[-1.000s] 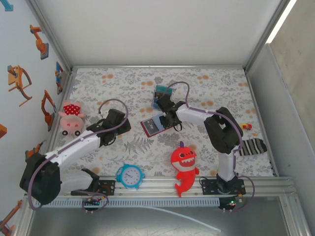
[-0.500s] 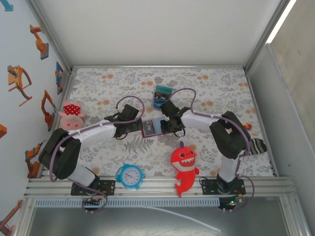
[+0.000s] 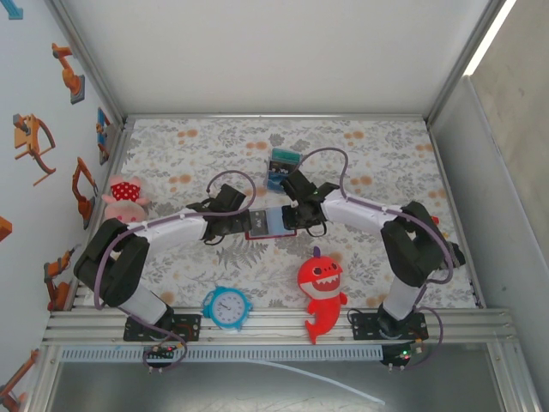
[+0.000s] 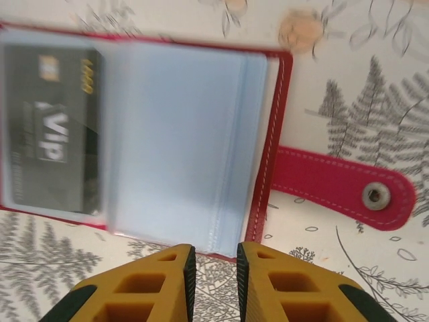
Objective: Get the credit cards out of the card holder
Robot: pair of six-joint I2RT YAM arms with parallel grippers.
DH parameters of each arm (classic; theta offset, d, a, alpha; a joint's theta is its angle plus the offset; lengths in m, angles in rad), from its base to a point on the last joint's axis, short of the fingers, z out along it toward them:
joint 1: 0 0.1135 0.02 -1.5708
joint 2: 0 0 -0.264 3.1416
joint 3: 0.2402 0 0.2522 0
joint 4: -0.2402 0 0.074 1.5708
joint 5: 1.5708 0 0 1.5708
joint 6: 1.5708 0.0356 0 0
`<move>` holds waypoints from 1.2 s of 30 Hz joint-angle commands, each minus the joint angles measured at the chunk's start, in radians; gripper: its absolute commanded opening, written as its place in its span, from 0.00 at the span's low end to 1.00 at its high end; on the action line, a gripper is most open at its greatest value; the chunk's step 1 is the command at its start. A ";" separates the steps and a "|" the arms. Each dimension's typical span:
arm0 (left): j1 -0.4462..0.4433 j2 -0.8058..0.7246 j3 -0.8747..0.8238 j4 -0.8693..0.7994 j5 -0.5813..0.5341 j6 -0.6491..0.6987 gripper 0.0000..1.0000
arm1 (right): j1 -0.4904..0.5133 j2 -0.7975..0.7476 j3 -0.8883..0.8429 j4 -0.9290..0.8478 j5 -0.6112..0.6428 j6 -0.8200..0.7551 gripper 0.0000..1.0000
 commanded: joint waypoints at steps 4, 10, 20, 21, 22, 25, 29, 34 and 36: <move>-0.004 0.012 -0.015 0.041 0.074 0.012 0.97 | 0.004 -0.013 0.026 0.058 -0.112 -0.009 0.20; -0.004 0.027 -0.016 0.053 0.108 0.023 0.97 | 0.004 0.069 0.042 0.150 -0.236 0.014 0.19; -0.002 0.053 -0.016 0.015 0.082 0.019 0.97 | 0.004 0.169 0.072 0.231 -0.340 0.055 0.19; -0.001 0.051 -0.018 0.009 0.077 0.018 0.97 | 0.004 0.177 0.072 0.236 -0.347 0.059 0.19; -0.002 0.050 -0.018 0.006 0.073 0.018 0.97 | 0.004 0.184 0.074 0.240 -0.354 0.063 0.19; -0.001 0.049 -0.019 -0.002 0.067 0.022 0.97 | 0.004 0.201 0.080 0.242 -0.361 0.065 0.19; -0.002 0.056 -0.019 -0.004 0.067 0.026 0.97 | 0.003 0.213 0.078 0.239 -0.350 0.071 0.19; -0.003 0.069 -0.011 -0.013 0.062 0.030 0.97 | 0.000 0.226 0.075 0.234 -0.341 0.075 0.18; -0.003 0.072 -0.011 -0.018 0.056 0.030 0.97 | -0.005 0.235 0.075 0.229 -0.339 0.076 0.18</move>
